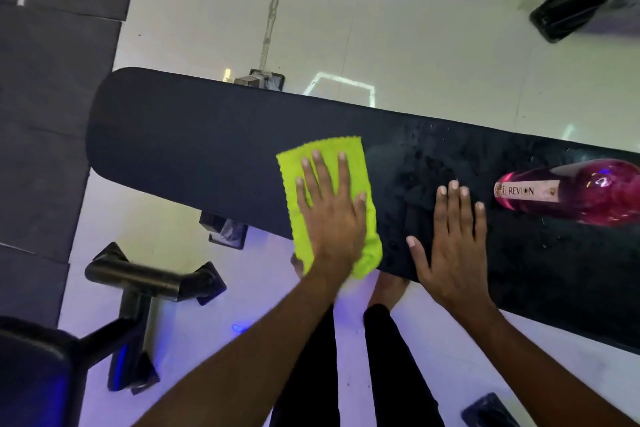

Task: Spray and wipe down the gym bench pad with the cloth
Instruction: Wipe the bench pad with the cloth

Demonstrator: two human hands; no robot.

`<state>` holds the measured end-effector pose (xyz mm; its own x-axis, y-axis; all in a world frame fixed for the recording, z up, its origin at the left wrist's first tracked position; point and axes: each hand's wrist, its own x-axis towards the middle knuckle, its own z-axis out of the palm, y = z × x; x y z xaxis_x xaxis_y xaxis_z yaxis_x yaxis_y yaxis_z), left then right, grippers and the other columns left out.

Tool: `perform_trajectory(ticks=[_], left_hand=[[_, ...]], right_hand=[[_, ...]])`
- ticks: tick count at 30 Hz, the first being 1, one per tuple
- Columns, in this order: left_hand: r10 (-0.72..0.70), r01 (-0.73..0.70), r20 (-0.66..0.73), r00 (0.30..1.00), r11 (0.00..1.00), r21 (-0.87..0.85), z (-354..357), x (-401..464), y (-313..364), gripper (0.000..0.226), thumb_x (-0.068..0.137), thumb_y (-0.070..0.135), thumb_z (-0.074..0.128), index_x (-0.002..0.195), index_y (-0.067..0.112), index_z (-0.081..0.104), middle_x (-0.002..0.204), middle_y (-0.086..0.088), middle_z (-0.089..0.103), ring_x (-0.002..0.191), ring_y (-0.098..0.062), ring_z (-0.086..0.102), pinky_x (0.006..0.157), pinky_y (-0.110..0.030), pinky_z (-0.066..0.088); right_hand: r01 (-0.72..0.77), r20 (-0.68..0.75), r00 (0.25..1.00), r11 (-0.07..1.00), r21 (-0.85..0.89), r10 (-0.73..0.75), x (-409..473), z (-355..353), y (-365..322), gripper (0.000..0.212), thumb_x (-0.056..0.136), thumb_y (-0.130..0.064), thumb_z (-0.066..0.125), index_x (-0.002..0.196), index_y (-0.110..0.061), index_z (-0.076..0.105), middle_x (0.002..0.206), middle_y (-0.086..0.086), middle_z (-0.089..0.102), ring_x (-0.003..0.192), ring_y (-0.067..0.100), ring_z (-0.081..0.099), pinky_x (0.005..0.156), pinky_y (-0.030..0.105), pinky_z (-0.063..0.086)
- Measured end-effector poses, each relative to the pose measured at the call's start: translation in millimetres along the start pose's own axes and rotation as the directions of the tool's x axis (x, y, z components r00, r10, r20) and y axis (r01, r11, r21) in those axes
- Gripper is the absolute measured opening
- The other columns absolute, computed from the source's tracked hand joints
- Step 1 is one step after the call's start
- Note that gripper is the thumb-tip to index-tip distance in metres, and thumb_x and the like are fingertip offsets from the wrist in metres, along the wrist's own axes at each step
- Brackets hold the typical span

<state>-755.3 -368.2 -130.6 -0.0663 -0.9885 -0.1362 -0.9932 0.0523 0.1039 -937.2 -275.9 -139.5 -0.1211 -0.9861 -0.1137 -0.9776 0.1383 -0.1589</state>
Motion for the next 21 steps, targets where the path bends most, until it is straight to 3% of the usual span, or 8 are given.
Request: perform_trajectory(ticks=[3, 7, 9, 12, 14, 16, 19, 21], left_hand=[[0.215, -0.213, 0.070, 0.974, 0.977, -0.024, 3.2, -8.8, 39.3, 0.071, 0.108, 0.055, 0.025, 0.168, 0.022, 0.007, 0.176, -0.017, 0.000, 0.162, -0.043, -0.001, 0.130, -0.060, 0.008], [0.522, -0.523, 0.043, 0.852, 0.852, 0.023, -4.9, 61.7, 24.7, 0.064, 0.109, 0.055, 0.023, 0.168, 0.030, 0.015, 0.177, -0.006, 0.009, 0.164, -0.031, 0.006, 0.129, -0.051, 0.017], [0.464, -0.463, 0.004, 0.886, 0.885, 0.038, -7.4, 80.7, 2.4, 0.064, 0.109, 0.055, 0.023, 0.167, 0.031, 0.015, 0.177, -0.006, 0.009, 0.164, -0.028, 0.007, 0.129, -0.049, 0.017], [0.164, -0.164, -0.055, 0.985, 0.986, 0.001, -8.7, 62.6, -15.1, 0.064, 0.110, 0.054, 0.024, 0.168, 0.029, 0.013, 0.177, -0.008, 0.006, 0.164, -0.029, 0.005, 0.130, -0.050, 0.014], [-0.022, 0.022, -0.035, 0.999, 1.000, 0.001, -3.9, 24.7, -0.7, 0.066, 0.110, 0.051, 0.025, 0.168, 0.025, 0.010, 0.176, -0.014, 0.003, 0.163, -0.035, 0.002, 0.129, -0.055, 0.015], [-0.059, 0.059, 0.009, 0.998, 0.998, 0.003, 2.1, -5.3, 29.8, 0.069, 0.109, 0.051, 0.024, 0.168, 0.022, 0.007, 0.175, -0.019, 0.001, 0.162, -0.042, 0.000, 0.129, -0.060, 0.012], [0.227, -0.224, 0.058, 0.972, 0.974, -0.044, 0.1, 25.0, 60.0, 0.070, 0.108, 0.055, 0.021, 0.168, 0.022, 0.008, 0.175, -0.018, 0.001, 0.162, -0.043, 0.000, 0.130, -0.059, 0.006], [0.483, -0.483, 0.066, 0.873, 0.875, -0.021, -5.8, 67.9, 54.8, 0.068, 0.108, 0.056, 0.023, 0.168, 0.026, 0.012, 0.176, -0.013, 0.006, 0.163, -0.036, 0.004, 0.130, -0.055, 0.012]], right_hand=[[0.010, 0.008, 1.000, 1.000, -0.003, -0.010, -6.3, 0.4, 2.3, 0.085, 0.105, -0.054, 0.028, 0.167, 0.001, 0.008, 0.177, 0.020, 0.003, 0.165, 0.036, 0.004, 0.132, 0.059, 0.013], [0.020, 0.000, 1.000, 1.000, -0.008, -0.020, -6.3, 3.8, 5.0, 0.085, 0.106, -0.055, 0.028, 0.167, -0.001, 0.006, 0.177, 0.019, 0.003, 0.166, 0.035, 0.004, 0.133, 0.057, 0.010], [0.013, -0.001, 1.000, 1.000, -0.006, -0.013, -7.7, 4.5, 5.3, 0.084, 0.106, -0.055, 0.027, 0.167, -0.001, 0.006, 0.177, 0.019, 0.003, 0.166, 0.035, 0.004, 0.133, 0.057, 0.011], [-0.001, 0.000, 1.000, 1.000, 0.004, 0.001, -11.9, 3.1, 8.1, 0.084, 0.106, -0.054, 0.028, 0.167, -0.002, 0.006, 0.177, 0.019, 0.003, 0.166, 0.034, 0.003, 0.133, 0.057, 0.012], [-0.002, 0.003, 1.000, 1.000, -0.004, 0.002, -14.1, 2.4, 8.9, 0.084, 0.105, -0.052, 0.030, 0.167, -0.001, 0.007, 0.177, 0.020, 0.004, 0.165, 0.035, 0.005, 0.133, 0.058, 0.013], [0.001, 0.008, 1.000, 1.000, -0.016, -0.001, -15.1, 2.7, 8.2, 0.084, 0.105, -0.051, 0.031, 0.167, 0.000, 0.008, 0.177, 0.021, 0.004, 0.165, 0.037, 0.005, 0.132, 0.058, 0.013], [-0.003, -0.001, 1.000, 1.000, -0.022, 0.003, -14.7, 5.5, 8.4, 0.082, 0.106, -0.053, 0.025, 0.167, -0.001, 0.005, 0.177, 0.020, 0.003, 0.165, 0.037, 0.005, 0.133, 0.058, 0.011], [0.001, -0.019, 1.000, 1.000, -0.020, -0.001, -15.8, 8.1, 9.6, 0.081, 0.107, -0.053, 0.021, 0.168, -0.002, 0.004, 0.177, 0.019, 0.003, 0.165, 0.036, 0.005, 0.133, 0.057, 0.010]])
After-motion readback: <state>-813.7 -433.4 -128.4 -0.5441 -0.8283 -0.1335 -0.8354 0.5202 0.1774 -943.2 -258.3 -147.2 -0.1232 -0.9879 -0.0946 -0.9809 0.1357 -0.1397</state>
